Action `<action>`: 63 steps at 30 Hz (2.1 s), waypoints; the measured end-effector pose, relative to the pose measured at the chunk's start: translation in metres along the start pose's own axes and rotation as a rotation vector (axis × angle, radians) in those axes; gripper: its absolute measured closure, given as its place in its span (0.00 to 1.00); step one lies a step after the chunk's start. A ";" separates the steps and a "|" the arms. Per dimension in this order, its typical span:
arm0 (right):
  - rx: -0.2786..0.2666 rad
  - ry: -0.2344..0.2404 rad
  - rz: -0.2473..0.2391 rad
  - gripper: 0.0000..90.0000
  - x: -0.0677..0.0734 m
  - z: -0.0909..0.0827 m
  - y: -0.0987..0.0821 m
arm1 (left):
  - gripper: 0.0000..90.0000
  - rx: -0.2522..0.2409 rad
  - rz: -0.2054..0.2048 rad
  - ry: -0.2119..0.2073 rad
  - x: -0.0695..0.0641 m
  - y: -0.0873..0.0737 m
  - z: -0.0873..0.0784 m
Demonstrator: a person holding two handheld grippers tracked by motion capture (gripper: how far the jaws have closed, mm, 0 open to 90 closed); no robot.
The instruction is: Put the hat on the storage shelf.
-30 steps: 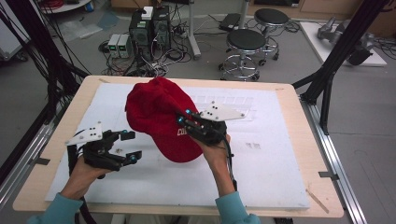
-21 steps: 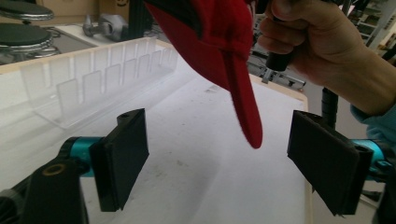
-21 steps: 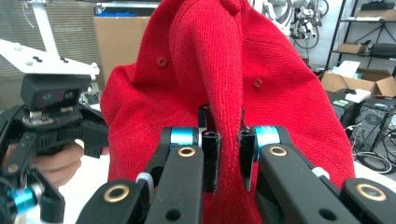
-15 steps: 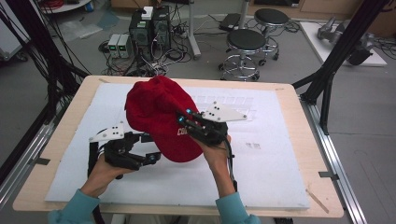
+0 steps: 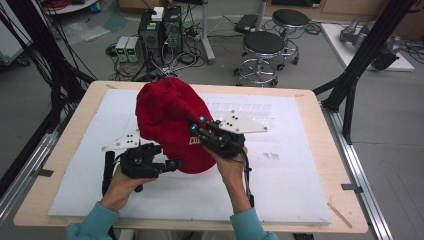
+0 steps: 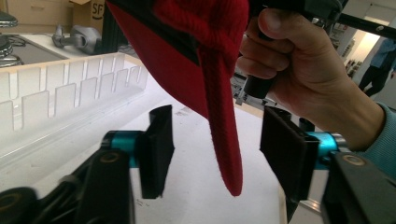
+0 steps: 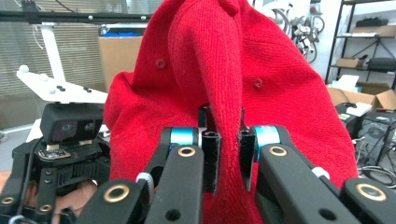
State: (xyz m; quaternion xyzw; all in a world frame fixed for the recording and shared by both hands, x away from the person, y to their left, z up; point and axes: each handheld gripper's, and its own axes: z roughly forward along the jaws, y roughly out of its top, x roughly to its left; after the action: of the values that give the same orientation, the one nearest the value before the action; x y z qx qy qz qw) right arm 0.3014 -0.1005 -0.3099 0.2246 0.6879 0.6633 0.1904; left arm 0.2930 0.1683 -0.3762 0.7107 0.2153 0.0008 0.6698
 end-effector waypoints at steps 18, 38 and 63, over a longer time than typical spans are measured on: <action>-0.008 0.032 -0.022 0.94 0.002 0.002 -0.003 | 0.94 0.009 0.013 -0.024 -0.005 0.002 -0.002; 0.086 -0.088 -0.005 0.12 -0.006 -0.012 -0.007 | 0.94 0.047 0.065 0.079 -0.005 0.014 -0.004; 0.160 -0.373 0.020 0.12 -0.040 -0.141 -0.061 | 0.94 0.128 0.228 0.378 0.028 0.085 0.045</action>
State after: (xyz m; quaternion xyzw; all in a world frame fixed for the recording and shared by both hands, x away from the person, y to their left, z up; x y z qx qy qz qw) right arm 0.2526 -0.2406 -0.3655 0.3647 0.6890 0.5554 0.2895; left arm 0.3578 0.1331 -0.3076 0.7588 0.2548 0.1956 0.5666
